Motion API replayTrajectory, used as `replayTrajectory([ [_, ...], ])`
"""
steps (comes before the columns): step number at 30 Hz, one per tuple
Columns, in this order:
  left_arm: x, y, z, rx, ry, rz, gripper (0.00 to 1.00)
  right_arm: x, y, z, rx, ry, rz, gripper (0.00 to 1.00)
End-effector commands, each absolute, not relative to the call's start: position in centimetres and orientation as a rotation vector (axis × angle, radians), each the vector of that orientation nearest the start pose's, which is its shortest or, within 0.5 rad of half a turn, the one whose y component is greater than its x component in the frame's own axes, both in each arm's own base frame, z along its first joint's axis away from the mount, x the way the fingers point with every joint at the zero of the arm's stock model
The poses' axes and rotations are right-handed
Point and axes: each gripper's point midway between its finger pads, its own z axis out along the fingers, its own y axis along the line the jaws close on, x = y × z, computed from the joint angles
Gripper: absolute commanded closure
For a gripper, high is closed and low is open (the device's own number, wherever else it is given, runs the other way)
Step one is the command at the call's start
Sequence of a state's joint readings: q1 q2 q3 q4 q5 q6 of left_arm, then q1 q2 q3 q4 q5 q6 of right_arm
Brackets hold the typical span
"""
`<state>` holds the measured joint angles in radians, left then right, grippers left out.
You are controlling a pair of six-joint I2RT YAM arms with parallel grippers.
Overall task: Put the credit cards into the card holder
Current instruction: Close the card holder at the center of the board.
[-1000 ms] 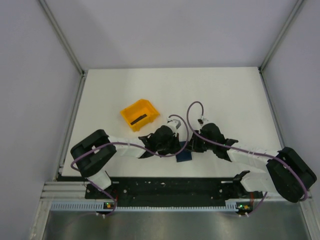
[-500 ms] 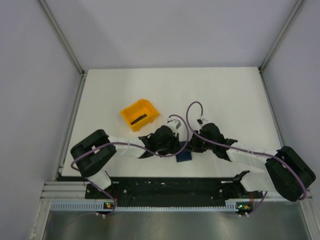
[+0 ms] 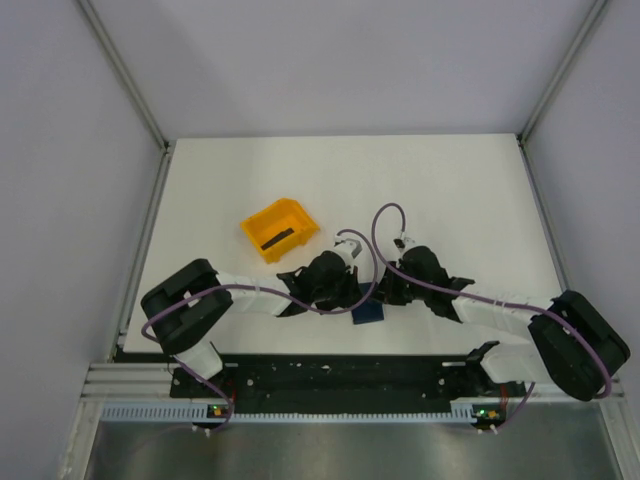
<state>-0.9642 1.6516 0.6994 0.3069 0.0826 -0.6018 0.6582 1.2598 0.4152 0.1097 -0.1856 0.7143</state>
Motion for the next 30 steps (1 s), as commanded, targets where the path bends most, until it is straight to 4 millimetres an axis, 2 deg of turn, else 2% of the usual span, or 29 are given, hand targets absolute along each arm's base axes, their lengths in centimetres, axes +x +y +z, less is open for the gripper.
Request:
replayTrajectory([
  [1,18.8,-34.4,2.1,0.504,2.408,-0.864,1.00,20.7,23.5,3.5,-0.056,2.473,0.869,0.93],
  [11,18.9,-34.4,2.2,0.501,2.404,-0.868,1.00,20.4,23.2,3.0,-0.071,2.497,0.851,0.91],
  [20,18.9,-34.5,2.3,0.503,2.405,-0.866,1.00,20.2,23.2,3.5,-0.075,2.486,0.863,0.87],
  [30,18.9,-34.6,2.3,0.505,2.404,-0.875,1.00,19.2,23.1,2.0,-0.052,2.484,0.833,0.87],
])
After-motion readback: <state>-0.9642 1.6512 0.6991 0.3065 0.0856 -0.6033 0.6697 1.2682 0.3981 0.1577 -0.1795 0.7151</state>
